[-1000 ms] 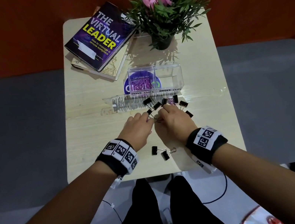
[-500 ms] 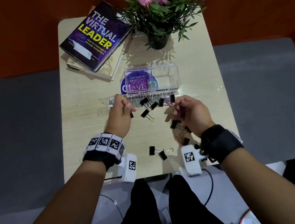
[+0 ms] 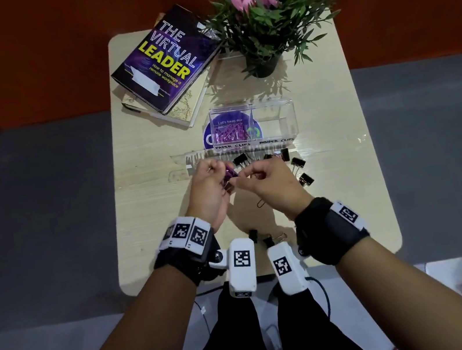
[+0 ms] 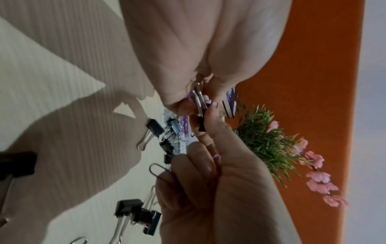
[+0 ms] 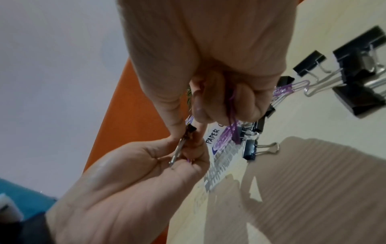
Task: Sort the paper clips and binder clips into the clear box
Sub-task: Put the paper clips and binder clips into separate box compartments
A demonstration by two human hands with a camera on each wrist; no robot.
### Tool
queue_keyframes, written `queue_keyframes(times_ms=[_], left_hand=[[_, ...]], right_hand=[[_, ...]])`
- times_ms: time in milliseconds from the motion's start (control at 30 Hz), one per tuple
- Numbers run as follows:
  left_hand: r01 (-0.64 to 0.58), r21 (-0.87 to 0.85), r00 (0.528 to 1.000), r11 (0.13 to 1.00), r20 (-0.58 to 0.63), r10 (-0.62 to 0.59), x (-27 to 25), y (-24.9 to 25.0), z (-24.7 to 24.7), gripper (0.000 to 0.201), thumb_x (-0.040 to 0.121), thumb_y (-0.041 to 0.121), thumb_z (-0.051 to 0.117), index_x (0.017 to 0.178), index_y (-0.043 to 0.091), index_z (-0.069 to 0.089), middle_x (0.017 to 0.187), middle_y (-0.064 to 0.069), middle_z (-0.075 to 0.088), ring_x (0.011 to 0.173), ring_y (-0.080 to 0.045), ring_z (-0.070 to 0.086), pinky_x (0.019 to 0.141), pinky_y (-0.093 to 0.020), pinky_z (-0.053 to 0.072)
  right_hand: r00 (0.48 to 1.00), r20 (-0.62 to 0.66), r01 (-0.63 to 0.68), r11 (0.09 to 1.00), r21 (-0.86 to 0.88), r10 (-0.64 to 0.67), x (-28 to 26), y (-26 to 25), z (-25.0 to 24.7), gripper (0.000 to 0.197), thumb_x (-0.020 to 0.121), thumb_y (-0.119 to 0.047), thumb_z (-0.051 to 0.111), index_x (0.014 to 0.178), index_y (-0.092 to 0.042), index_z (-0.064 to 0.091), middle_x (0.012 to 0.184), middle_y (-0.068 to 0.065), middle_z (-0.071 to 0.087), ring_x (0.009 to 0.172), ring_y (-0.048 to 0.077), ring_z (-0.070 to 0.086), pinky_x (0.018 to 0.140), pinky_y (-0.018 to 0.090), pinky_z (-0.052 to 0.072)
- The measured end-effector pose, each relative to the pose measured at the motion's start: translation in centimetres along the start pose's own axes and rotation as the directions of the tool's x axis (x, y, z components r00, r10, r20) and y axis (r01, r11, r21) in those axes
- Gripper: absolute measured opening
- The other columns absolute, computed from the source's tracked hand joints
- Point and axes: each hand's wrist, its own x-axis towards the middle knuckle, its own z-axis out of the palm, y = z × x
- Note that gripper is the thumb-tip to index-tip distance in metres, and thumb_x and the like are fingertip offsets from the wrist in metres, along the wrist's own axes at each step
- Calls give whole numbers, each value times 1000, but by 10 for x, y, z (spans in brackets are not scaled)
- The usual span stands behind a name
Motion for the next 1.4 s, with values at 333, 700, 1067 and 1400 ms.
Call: queue_keyframes(times_ms=[333,700,1067,1400], left_hand=[[-103,95,991,990,-78,110,2,-5,2,31,99,-2,37,73,16,40,77,-3,51,58,-8,42,48,-17,33],[-359,629,922,689,125,366,32,44,22,17,95,-5,30,103,9,34,80,-6,43,67,-15,41,59,-26,39],[-381,925,898,-1,370,236,70,54,45,32,84,-11,53,108,8,63,125,-11,59,107,-29,60,92,-36,50],[-416,879,873,232,315,373,-3,21,-18,19,92,7,53,106,15,63,111,-5,62,92,-12,57,88,-29,51]], right_hand=[[997,15,-83,995,57,82,-2,15,-9,17,85,-13,69,83,4,67,46,-8,34,39,5,24,40,16,26],[965,-261,-128,844,-521,-15,16,33,-42,11,79,-24,71,83,-13,70,69,1,61,60,20,57,58,25,38],[925,-378,-193,814,-548,-35,35,30,-46,11,87,-21,60,85,-11,63,75,9,66,66,25,56,59,26,37],[960,-63,243,924,-294,-273,80,-66,-14,19,92,-8,55,76,-16,48,70,-4,52,62,10,49,58,11,42]])
